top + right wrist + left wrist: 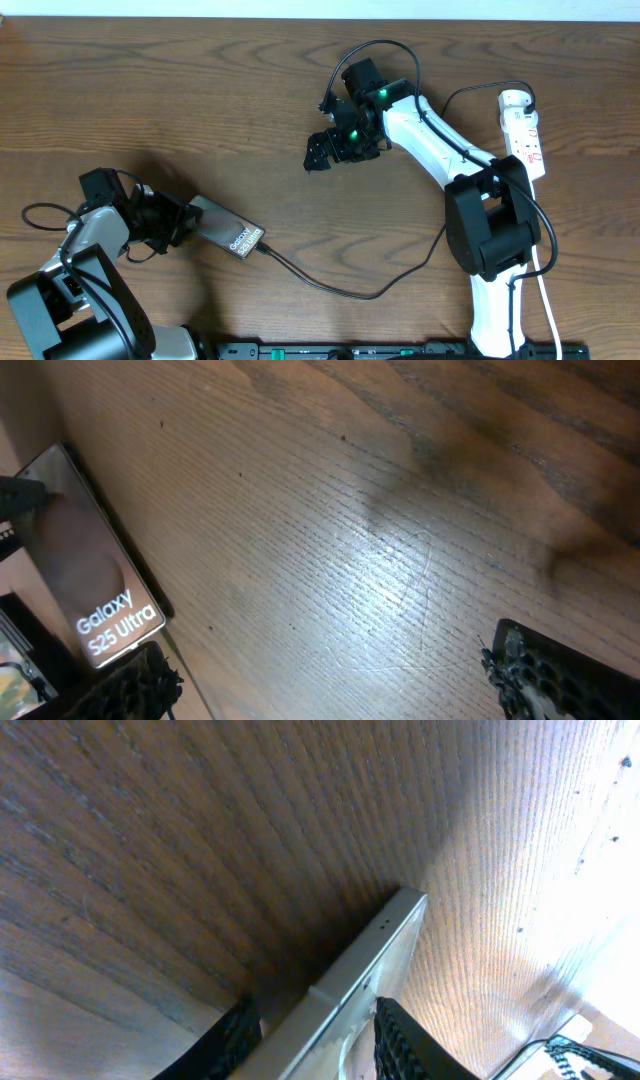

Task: Plug charger to phone and switch on socket
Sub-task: 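Lower the phone flat onto the table with the left gripper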

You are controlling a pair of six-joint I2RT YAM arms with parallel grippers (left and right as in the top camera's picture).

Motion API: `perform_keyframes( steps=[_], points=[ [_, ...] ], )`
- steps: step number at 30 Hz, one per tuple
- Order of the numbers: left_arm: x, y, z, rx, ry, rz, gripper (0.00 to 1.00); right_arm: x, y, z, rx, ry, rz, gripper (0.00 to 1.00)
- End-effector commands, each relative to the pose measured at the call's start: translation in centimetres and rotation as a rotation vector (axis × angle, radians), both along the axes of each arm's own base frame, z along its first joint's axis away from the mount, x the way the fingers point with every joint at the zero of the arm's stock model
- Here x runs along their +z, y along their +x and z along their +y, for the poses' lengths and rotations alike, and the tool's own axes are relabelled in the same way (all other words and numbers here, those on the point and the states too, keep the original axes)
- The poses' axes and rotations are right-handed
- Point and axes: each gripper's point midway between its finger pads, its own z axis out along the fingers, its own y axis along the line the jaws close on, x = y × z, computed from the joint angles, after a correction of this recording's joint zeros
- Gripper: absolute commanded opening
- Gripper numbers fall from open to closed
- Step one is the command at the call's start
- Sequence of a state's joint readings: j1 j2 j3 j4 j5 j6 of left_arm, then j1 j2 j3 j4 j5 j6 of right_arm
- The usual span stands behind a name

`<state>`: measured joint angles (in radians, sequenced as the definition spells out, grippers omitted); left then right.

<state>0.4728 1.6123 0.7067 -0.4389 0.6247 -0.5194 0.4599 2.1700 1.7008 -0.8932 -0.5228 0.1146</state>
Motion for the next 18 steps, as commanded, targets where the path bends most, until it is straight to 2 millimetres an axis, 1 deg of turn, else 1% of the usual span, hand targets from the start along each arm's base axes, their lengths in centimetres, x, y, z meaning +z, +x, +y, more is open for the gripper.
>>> perform_keyframes(
  steps=[1, 6, 13, 16, 18],
  points=[
    [-3.0, -3.2, 0.8, 0.002, 0.088, 0.154, 0.38, 0.4, 0.4, 0.1, -0.010, 0.008, -0.005, 0.99],
    [-3.0, -3.3, 0.8, 0.001, 0.086, 0.157, 0.40, 0.4, 0.4, 0.1, -0.010, 0.008, -0.005, 0.99],
    [-3.0, -3.2, 0.8, 0.001, 0.086, 0.156, 0.40, 0.4, 0.4, 0.1, -0.010, 0.008, -0.005, 0.99],
    [-2.7, -2.7, 1.0, -0.019, 0.102, 0.119, 0.44, 0.4, 0.4, 0.0, -0.010, 0.007, -0.005, 0.99],
    [-2.1, -2.0, 1.2, -0.019, 0.117, 0.082, 0.46, 0.4, 0.4, 0.0, -0.010, 0.007, -0.005, 0.99]
  ],
)
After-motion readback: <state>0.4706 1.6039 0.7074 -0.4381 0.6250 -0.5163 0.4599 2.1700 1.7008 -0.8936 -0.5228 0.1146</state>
